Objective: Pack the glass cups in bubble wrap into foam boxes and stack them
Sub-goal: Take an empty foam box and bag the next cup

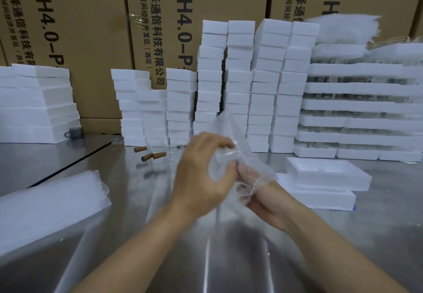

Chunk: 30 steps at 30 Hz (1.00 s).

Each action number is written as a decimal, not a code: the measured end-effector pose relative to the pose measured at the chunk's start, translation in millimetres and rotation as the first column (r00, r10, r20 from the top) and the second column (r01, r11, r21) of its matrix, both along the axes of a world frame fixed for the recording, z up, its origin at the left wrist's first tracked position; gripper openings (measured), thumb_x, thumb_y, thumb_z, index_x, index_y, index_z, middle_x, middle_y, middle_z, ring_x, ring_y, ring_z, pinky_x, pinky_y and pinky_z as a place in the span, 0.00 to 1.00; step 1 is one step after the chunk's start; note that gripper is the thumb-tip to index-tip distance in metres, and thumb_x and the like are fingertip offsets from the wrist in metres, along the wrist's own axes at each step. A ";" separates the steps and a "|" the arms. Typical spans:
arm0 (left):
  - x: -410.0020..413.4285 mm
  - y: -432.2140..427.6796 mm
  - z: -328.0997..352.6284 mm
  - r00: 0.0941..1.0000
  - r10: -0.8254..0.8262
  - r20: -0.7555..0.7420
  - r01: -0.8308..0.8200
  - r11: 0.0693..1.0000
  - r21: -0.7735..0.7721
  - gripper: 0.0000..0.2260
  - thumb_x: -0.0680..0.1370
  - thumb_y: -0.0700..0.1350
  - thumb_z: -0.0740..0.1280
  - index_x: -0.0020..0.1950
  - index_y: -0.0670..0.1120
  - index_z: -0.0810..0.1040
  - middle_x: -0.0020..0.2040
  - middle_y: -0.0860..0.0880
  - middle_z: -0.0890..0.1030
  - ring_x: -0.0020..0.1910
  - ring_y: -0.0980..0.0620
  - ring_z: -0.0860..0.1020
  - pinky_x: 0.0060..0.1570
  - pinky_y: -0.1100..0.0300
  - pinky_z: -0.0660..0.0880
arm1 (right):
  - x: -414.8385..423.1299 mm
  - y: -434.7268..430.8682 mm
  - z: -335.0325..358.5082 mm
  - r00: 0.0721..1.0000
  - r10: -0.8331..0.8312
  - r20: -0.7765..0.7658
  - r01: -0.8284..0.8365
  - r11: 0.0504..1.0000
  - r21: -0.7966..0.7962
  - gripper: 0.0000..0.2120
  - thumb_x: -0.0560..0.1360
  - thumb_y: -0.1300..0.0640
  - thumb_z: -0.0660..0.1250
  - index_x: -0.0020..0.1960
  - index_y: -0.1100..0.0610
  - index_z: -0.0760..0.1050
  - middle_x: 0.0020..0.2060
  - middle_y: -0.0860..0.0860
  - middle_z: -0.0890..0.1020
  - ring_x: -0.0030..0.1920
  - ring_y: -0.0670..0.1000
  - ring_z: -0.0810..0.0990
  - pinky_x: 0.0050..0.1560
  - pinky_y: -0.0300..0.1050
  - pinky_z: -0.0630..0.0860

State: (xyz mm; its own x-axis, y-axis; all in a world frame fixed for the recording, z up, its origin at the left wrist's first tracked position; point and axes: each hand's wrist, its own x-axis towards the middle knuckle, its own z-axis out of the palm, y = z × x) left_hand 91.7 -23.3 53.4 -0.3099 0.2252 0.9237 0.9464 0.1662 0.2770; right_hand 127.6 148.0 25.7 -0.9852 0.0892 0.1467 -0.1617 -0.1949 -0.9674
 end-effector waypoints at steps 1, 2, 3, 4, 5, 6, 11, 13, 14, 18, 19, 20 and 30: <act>-6.1 -7.1 5.6 0.996 0.071 0.052 -0.074 0.996 0.053 0.14 0.75 0.46 0.72 0.61 0.49 0.80 0.58 0.54 0.79 0.60 0.52 0.76 0.62 0.57 0.72 | 0.4 1.6 -0.1 1.000 0.011 0.005 -0.011 1.000 0.019 0.11 0.76 0.43 0.75 0.55 0.47 0.85 0.45 0.48 0.81 0.33 0.45 0.70 0.31 0.39 0.66; -12.8 -14.7 9.7 0.984 0.112 0.137 -0.122 0.990 0.066 0.17 0.76 0.48 0.72 0.65 0.51 0.79 0.62 0.55 0.77 0.63 0.53 0.75 0.64 0.58 0.70 | 1.4 3.4 -0.2 1.000 0.022 0.006 -0.023 0.999 0.038 0.14 0.75 0.41 0.76 0.55 0.47 0.85 0.46 0.48 0.82 0.33 0.44 0.70 0.31 0.38 0.67; -19.7 -21.4 11.8 0.963 0.116 0.244 -0.131 0.990 0.043 0.20 0.77 0.50 0.73 0.68 0.55 0.77 0.65 0.57 0.75 0.67 0.55 0.73 0.66 0.60 0.68 | 2.0 4.9 -0.6 0.999 0.037 0.008 -0.037 0.998 0.047 0.16 0.75 0.40 0.76 0.57 0.49 0.85 0.47 0.49 0.82 0.33 0.45 0.70 0.32 0.38 0.68; -26.0 -26.9 12.3 0.929 0.083 0.361 -0.092 0.996 0.007 0.24 0.78 0.53 0.75 0.72 0.58 0.74 0.69 0.59 0.73 0.69 0.57 0.72 0.66 0.61 0.67 | 2.6 6.1 -1.2 0.998 0.055 0.009 -0.055 0.998 0.043 0.16 0.76 0.41 0.75 0.58 0.50 0.85 0.48 0.50 0.83 0.34 0.45 0.70 0.32 0.38 0.69; -30.9 -31.4 11.5 0.880 0.020 0.475 -0.017 1.000 -0.012 0.28 0.78 0.55 0.77 0.75 0.61 0.71 0.71 0.60 0.72 0.70 0.61 0.72 0.65 0.63 0.67 | 3.3 6.6 -2.0 0.997 0.074 0.012 -0.074 0.997 0.032 0.16 0.78 0.43 0.73 0.60 0.52 0.85 0.48 0.50 0.83 0.34 0.45 0.70 0.31 0.37 0.70; -35.2 -35.0 10.1 0.818 -0.051 0.573 0.065 0.998 -0.005 0.32 0.76 0.57 0.79 0.77 0.63 0.69 0.72 0.61 0.73 0.68 0.65 0.72 0.63 0.64 0.68 | 4.0 6.8 -2.6 0.996 0.089 0.015 -0.089 0.996 0.017 0.15 0.80 0.45 0.72 0.60 0.53 0.85 0.49 0.50 0.83 0.33 0.44 0.71 0.31 0.37 0.71; -43.7 -35.8 0.7 0.577 -0.216 0.788 0.255 0.964 0.078 0.34 0.67 0.64 0.82 0.71 0.70 0.76 0.72 0.54 0.80 0.72 0.58 0.76 0.72 0.52 0.73 | 3.9 0.7 -4.9 0.992 0.122 0.019 -0.120 0.989 -0.084 0.21 0.75 0.45 0.78 0.63 0.55 0.84 0.53 0.52 0.83 0.40 0.47 0.78 0.38 0.40 0.76; -41.4 -28.0 -2.9 0.542 -0.273 0.795 0.288 0.949 0.129 0.31 0.68 0.59 0.82 0.70 0.67 0.78 0.65 0.56 0.85 0.68 0.60 0.80 0.71 0.53 0.74 | 2.5 -3.4 -3.0 0.991 0.133 0.020 -0.131 0.988 -0.078 0.23 0.71 0.43 0.80 0.61 0.53 0.85 0.53 0.52 0.84 0.40 0.47 0.79 0.38 0.40 0.76; -39.9 -23.2 -5.2 0.525 -0.306 0.794 0.310 0.938 0.156 0.32 0.69 0.56 0.82 0.72 0.63 0.78 0.64 0.55 0.86 0.66 0.58 0.82 0.71 0.51 0.75 | 2.6 -5.9 -2.3 0.990 0.143 0.021 -0.141 0.988 -0.055 0.23 0.71 0.43 0.80 0.61 0.52 0.85 0.53 0.51 0.85 0.41 0.46 0.80 0.39 0.41 0.77; -33.8 -10.8 -11.8 0.463 -0.404 0.789 0.367 0.898 0.244 0.36 0.70 0.51 0.83 0.76 0.52 0.75 0.64 0.48 0.87 0.64 0.48 0.85 0.71 0.42 0.77 | 6.6 -14.0 0.5 0.988 0.144 0.052 -0.147 0.988 0.042 0.17 0.78 0.44 0.75 0.64 0.48 0.84 0.56 0.50 0.86 0.43 0.46 0.81 0.43 0.41 0.78; -33.7 -9.8 -12.8 0.462 -0.395 0.794 0.358 0.902 0.240 0.37 0.69 0.53 0.84 0.76 0.54 0.75 0.64 0.49 0.86 0.65 0.49 0.84 0.71 0.43 0.76 | 8.2 -15.1 1.2 0.989 0.141 0.052 -0.144 0.987 0.070 0.15 0.79 0.44 0.73 0.63 0.48 0.84 0.55 0.50 0.86 0.43 0.46 0.81 0.42 0.40 0.78; -33.9 -9.3 -13.9 0.468 -0.375 0.800 0.340 0.912 0.228 0.38 0.67 0.56 0.85 0.75 0.57 0.75 0.66 0.50 0.86 0.66 0.50 0.84 0.72 0.44 0.76 | 9.9 -15.9 1.4 0.990 0.132 0.050 -0.137 0.986 0.098 0.13 0.80 0.46 0.72 0.62 0.47 0.84 0.54 0.49 0.85 0.43 0.46 0.80 0.41 0.39 0.78; -39.4 -13.6 -16.0 0.382 -0.378 0.844 0.341 0.906 0.251 0.42 0.61 0.70 0.80 0.73 0.64 0.72 0.58 0.67 0.76 0.54 0.72 0.77 0.52 0.64 0.72 | 12.6 -18.3 -7.1 0.994 -0.015 0.110 -0.012 0.972 0.235 0.17 0.79 0.43 0.68 0.64 0.50 0.82 0.54 0.52 0.87 0.44 0.48 0.82 0.43 0.43 0.78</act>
